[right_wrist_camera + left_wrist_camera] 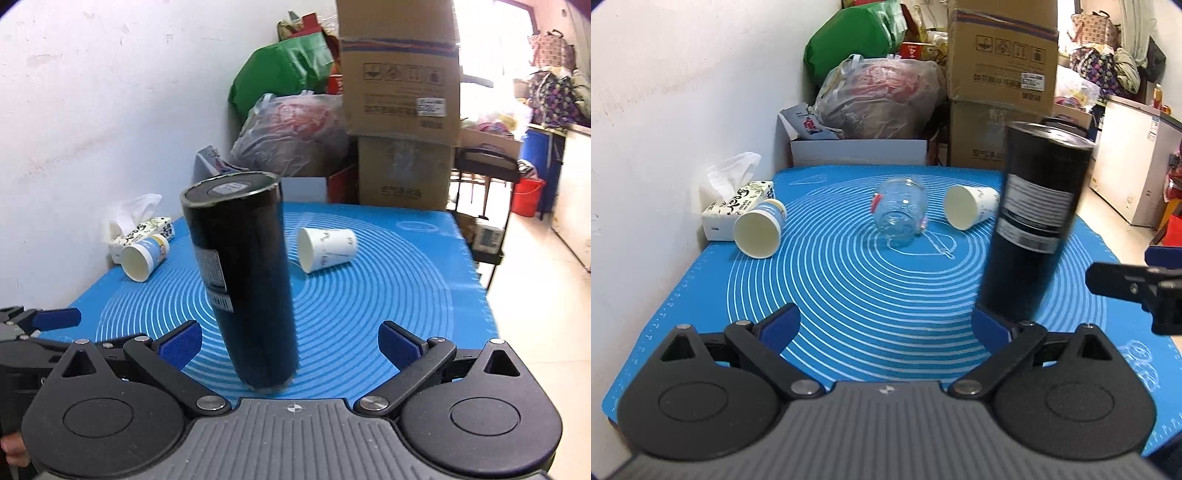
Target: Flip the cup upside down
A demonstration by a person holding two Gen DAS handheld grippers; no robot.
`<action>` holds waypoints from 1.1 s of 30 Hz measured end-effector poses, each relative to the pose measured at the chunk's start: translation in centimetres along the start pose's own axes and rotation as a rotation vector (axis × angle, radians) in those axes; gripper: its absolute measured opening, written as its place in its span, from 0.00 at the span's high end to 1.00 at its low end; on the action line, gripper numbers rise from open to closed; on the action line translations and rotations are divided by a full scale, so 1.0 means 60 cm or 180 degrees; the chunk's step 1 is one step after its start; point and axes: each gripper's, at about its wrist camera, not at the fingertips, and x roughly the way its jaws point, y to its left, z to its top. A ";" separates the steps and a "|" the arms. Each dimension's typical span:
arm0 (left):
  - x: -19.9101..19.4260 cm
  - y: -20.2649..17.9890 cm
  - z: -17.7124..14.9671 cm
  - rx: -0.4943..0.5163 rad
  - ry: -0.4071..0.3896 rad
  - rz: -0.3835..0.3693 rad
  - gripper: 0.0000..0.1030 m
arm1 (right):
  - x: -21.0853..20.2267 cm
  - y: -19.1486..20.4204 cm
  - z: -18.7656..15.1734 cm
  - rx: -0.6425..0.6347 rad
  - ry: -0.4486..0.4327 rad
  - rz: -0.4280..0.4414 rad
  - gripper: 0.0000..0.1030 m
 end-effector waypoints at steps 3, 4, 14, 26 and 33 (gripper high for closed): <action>-0.024 -0.013 -0.009 0.0053 -0.0029 -0.0004 0.05 | -0.030 -0.005 -0.015 0.0040 0.0020 -0.0062 0.00; -0.031 -0.016 -0.012 0.0063 -0.0032 -0.0007 0.05 | -0.039 -0.006 -0.021 0.0056 0.0030 -0.0071 0.00; -0.087 -0.032 -0.043 0.0094 0.0009 -0.0122 0.05 | -0.107 0.000 -0.071 0.0029 0.0061 -0.0178 0.00; -0.127 -0.035 -0.070 0.0102 -0.0021 -0.0180 0.05 | -0.161 0.003 -0.097 0.0051 -0.0030 -0.0161 0.00; -0.144 -0.039 -0.080 0.0116 -0.0035 -0.0224 0.05 | -0.178 0.009 -0.101 0.0053 -0.0054 -0.0152 0.00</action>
